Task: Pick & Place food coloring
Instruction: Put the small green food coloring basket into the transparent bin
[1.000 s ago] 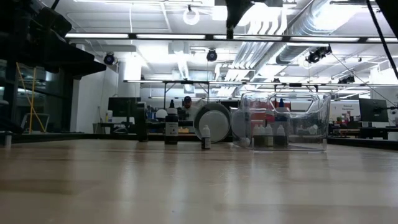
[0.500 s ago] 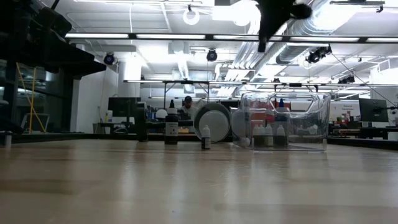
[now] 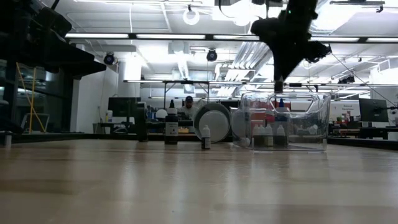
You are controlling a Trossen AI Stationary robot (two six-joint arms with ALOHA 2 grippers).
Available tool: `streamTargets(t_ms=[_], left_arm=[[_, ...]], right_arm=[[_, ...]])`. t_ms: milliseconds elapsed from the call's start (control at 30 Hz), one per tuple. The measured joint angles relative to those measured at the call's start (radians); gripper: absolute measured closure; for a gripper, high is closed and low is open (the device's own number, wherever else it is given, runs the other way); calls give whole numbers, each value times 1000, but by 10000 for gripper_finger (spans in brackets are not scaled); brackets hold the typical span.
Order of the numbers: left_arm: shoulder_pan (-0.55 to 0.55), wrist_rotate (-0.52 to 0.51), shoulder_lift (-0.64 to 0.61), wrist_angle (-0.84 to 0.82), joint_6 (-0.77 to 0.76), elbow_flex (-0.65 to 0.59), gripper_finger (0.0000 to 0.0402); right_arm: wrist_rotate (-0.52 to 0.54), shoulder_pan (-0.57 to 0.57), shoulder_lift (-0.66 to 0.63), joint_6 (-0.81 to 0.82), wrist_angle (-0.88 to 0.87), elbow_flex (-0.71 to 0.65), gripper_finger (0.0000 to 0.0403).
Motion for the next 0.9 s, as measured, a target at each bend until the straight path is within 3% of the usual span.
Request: streamTargets(t_ms=[500,900], left_arm=[[0,0,0,0,0,0,124],[0,0,0,0,0,0,124]], right_arm=[[32,6,1,115,231,-259,357],[12,-23,67,85,307,-296,358]])
